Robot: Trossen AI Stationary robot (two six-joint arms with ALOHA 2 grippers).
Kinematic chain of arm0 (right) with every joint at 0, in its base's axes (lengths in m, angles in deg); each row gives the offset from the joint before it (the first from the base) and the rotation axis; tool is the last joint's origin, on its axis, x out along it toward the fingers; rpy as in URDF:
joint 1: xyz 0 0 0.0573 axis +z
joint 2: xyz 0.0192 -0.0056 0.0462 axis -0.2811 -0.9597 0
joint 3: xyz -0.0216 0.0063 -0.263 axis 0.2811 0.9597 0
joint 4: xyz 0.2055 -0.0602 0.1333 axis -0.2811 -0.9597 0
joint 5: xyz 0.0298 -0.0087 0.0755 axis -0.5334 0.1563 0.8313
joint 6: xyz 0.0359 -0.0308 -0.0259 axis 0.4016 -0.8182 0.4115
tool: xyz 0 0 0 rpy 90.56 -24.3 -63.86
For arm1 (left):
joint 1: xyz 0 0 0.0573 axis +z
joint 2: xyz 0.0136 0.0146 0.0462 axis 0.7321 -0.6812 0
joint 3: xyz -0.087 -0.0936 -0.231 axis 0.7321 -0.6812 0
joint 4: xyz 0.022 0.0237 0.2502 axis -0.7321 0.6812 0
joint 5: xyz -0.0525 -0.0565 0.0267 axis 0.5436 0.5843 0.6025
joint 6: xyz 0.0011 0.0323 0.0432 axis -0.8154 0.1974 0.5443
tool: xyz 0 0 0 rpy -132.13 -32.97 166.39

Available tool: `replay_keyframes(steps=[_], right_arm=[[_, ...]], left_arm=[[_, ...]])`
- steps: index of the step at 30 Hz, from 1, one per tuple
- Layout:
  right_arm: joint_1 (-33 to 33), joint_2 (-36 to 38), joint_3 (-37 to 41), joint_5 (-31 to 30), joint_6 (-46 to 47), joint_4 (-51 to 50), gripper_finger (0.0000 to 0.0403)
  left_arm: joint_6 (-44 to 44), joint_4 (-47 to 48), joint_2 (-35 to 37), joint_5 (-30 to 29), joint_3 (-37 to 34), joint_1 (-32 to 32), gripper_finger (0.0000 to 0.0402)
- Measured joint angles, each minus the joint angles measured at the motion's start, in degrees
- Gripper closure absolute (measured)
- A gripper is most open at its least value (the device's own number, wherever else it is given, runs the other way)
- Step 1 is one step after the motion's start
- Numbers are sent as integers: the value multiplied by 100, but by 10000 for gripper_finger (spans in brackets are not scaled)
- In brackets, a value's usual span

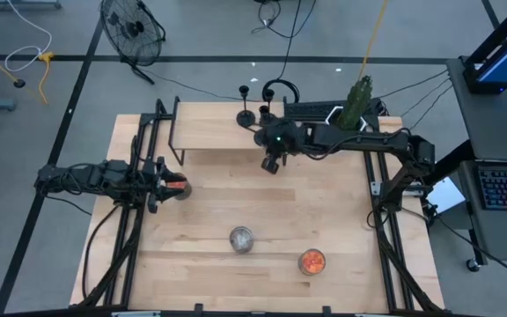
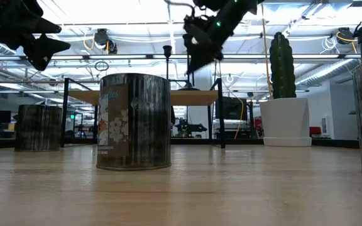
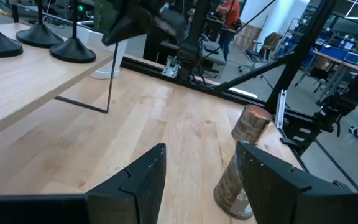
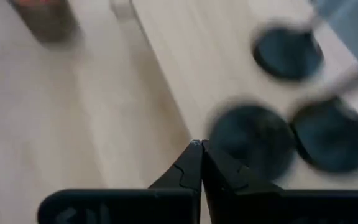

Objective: Pick & Place candle stick holders
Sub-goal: Put the black candle holder on the shelf

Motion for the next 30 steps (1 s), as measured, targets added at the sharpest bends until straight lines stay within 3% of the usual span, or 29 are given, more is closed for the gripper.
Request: replay_keyframes(steps=[3, 15, 30], right_arm=[[-33, -7, 23, -233, 5, -209, 403], [-196, 9, 707, -174, 155, 738, 403], [-244, -4, 741, -22, 133, 1085, 403]], left_arm=[[21, 2, 0, 0, 0, -1, 201], [2, 2, 0, 2, 0, -1, 201], [-17, 2, 0, 0, 0, -1, 201]])
